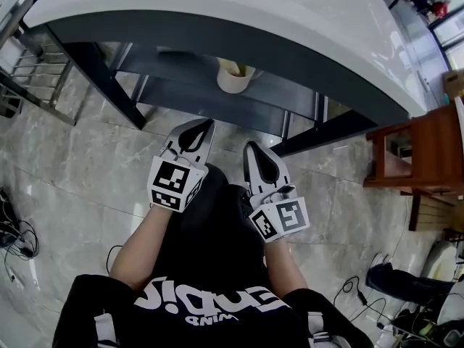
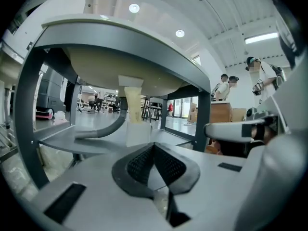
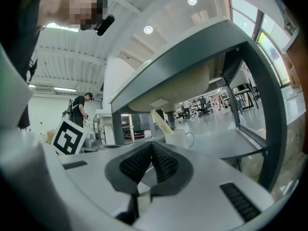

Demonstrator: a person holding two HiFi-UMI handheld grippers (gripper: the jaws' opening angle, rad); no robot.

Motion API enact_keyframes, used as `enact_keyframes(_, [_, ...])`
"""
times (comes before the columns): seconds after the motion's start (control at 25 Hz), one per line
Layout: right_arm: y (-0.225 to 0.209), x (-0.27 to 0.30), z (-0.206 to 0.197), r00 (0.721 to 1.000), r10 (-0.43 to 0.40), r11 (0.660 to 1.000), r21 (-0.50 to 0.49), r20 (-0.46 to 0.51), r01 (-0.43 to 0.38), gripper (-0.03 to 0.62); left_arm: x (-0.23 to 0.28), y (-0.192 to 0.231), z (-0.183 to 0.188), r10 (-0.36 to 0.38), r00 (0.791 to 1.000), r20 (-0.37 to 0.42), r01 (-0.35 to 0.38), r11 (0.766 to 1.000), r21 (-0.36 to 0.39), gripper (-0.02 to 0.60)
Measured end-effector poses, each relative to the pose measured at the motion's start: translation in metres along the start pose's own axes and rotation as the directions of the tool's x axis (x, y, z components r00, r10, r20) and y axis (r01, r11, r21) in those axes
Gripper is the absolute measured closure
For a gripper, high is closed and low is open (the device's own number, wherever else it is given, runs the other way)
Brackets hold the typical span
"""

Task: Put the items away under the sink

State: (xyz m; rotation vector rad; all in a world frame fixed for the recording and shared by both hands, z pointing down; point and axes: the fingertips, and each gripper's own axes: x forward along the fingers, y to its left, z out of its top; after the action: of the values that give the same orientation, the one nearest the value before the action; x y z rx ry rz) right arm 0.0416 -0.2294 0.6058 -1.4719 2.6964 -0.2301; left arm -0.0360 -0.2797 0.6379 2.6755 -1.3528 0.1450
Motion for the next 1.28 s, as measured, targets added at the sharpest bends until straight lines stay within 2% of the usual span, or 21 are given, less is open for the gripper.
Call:
enact_keyframes(0.16, [0.015, -0.004, 0.026, 0.998, 0.014, 0.998, 0.061, -0.060, -0.011, 0.576, -0.023, -0.019, 0.028, -0.025, 0.999, -0.036, 0.024, 1.000, -0.015, 0.561])
enact_keyframes(0.36, [0.037, -0.011, 0.085, 0.991, 0.040, 0.994, 0.109, -0.131, -0.026, 0.576, -0.060, -0.035, 0.092, -0.040, 0.997, -0.065, 0.037, 0.998, -0.044, 0.561])
enact_keyframes(0.48, [0.054, -0.016, 0.130, 0.985, 0.054, 0.993, 0.111, -0.167, -0.036, 0.576, -0.086, -0.041, 0.138, -0.046, 0.997, -0.056, 0.042, 0.996, -0.072, 0.561])
enact_keyframes(0.76, [0.099, -0.037, 0.251, 0.968, 0.080, 0.993, 0.106, -0.238, -0.056, 0.576, -0.149, -0.051, 0.263, -0.065, 0.994, -0.087, 0.059, 0.996, -0.068, 0.561])
enact_keyframes(0.96, [0.130, -0.043, 0.335, 0.966, 0.069, 0.994, 0.099, -0.250, -0.045, 0.576, -0.189, -0.046, 0.340, -0.068, 0.992, -0.106, 0.061, 0.996, -0.067, 0.561])
enact_keyframes(1.08, [0.143, -0.046, 0.377, 0.971, 0.059, 0.995, 0.094, -0.232, -0.038, 0.576, -0.201, -0.044, 0.378, -0.069, 0.993, -0.092, 0.063, 0.996, -0.068, 0.561])
enact_keyframes(1.28, [0.152, -0.053, 0.420, 0.980, 0.042, 0.997, 0.073, -0.197, -0.028, 0.576, -0.211, -0.040, 0.414, -0.065, 0.996, -0.056, 0.060, 0.994, -0.090, 0.561])
